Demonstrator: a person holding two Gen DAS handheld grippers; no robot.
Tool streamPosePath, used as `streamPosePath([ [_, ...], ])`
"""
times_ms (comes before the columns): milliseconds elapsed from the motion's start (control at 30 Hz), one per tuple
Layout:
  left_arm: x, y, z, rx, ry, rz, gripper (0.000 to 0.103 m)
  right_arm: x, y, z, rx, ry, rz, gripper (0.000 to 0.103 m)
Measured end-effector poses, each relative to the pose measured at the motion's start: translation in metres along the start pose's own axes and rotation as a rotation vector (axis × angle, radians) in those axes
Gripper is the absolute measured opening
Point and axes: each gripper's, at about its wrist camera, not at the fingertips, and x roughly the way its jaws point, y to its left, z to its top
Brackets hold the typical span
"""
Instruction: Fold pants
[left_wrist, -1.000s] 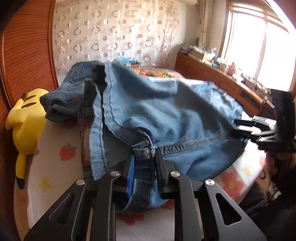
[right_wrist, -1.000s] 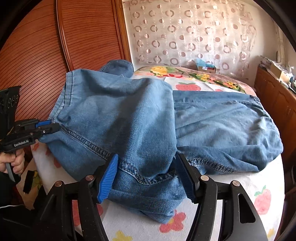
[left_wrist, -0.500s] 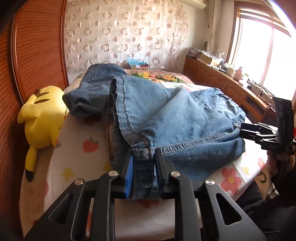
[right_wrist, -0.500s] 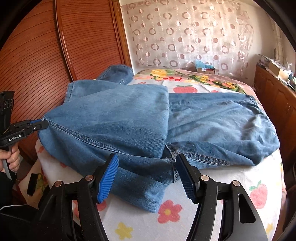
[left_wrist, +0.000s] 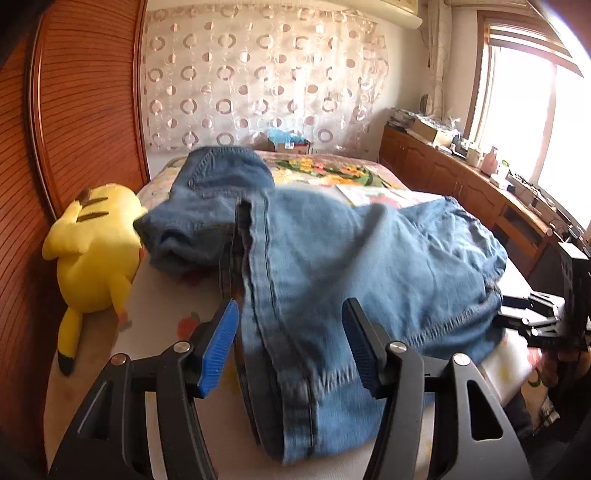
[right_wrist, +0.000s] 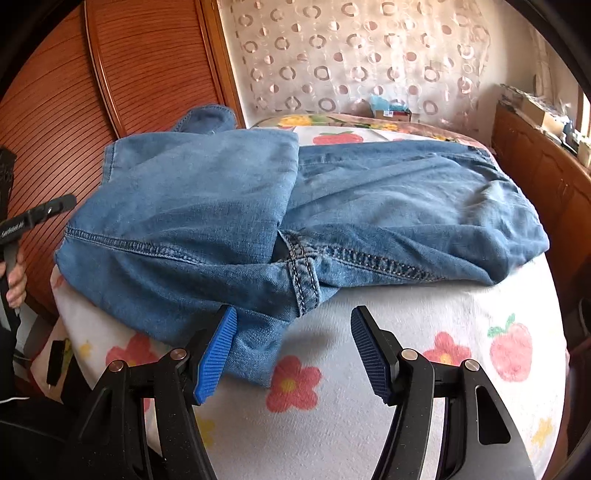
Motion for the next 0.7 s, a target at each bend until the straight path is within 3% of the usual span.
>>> streamPosePath([
  [200, 0.03, 0.005, 0.03, 0.036, -0.016, 0.038, 0.059, -0.007, 0.001, -0.007, 0.003, -0.03, -0.023, 0.066],
  [300, 0.047, 0.011, 0.044, 0.039, -0.002, 0.054, 0.051, -0.011, -0.001, -0.011, 0.017, -0.034, -0.028, 0.066],
  [367, 0.056, 0.014, 0.051, 0.044, 0.01, 0.068, 0.04, -0.013, -0.003, -0.013, 0.025, -0.035, -0.03, 0.066],
  [433, 0.061, 0.016, 0.054, 0.05, 0.015, 0.069, 0.023, -0.014, -0.006, -0.015, 0.031, -0.036, -0.033, 0.066],
  [500, 0.064, 0.017, 0.056, 0.06, 0.016, 0.085, 0.015, -0.016, -0.009, -0.017, 0.037, -0.037, -0.033, 0.066],
  [700, 0.053, 0.038, 0.067, 0.031, -0.012, 0.149, 0.011, -0.022, -0.019, -0.022, 0.065, -0.049, -0.036, 0.066],
])
